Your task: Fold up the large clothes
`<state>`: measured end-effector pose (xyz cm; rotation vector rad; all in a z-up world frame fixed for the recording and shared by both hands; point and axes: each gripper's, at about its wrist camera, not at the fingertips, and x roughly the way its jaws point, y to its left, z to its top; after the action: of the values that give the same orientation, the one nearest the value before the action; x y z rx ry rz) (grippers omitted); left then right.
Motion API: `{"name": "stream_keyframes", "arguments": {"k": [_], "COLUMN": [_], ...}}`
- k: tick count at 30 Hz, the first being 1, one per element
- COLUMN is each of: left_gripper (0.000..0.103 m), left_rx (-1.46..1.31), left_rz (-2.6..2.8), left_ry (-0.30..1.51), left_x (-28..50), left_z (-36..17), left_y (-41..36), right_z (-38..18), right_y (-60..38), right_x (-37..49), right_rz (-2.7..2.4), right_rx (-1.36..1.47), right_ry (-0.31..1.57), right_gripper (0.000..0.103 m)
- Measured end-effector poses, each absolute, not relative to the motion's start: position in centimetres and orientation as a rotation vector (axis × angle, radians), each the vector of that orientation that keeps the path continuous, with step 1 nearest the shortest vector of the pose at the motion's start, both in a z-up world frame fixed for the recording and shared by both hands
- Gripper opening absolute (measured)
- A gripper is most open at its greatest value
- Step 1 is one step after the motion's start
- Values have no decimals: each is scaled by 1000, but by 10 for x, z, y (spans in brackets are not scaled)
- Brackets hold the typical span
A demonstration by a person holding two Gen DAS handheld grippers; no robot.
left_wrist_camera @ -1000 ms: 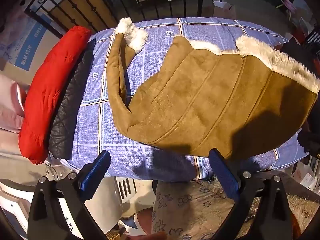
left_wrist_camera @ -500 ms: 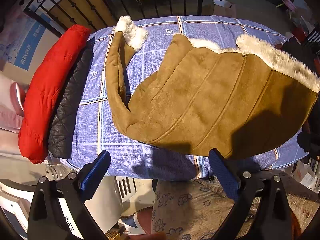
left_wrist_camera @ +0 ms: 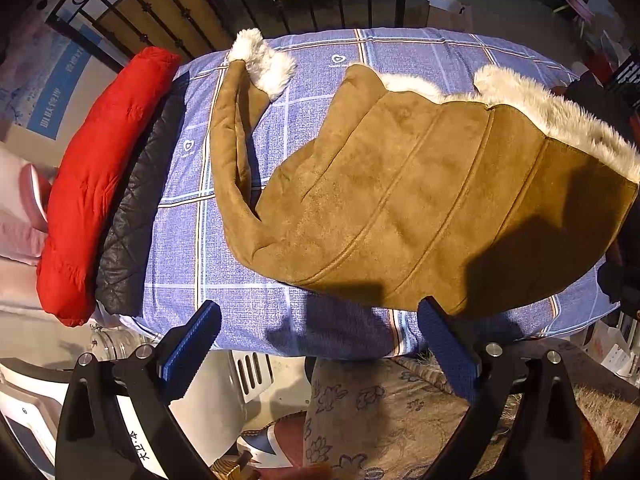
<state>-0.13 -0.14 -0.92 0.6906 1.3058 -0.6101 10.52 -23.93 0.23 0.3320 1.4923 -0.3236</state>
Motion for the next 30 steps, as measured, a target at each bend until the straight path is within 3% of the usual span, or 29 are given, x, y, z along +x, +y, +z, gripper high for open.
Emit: {"name": "stream_keyframes", "arguments": {"k": [30], "left_gripper": [96], "left_rx": [636], "left_rz": [-563], "left_ry": [1374], "left_x": [21], "left_z": [-22], "left_y": [-5], "right_z": [12], "right_y": [-249], "right_x": [118], "right_rz": [-292], "right_rx": [366], "right_ry": [1401], "right_gripper": [97]}}
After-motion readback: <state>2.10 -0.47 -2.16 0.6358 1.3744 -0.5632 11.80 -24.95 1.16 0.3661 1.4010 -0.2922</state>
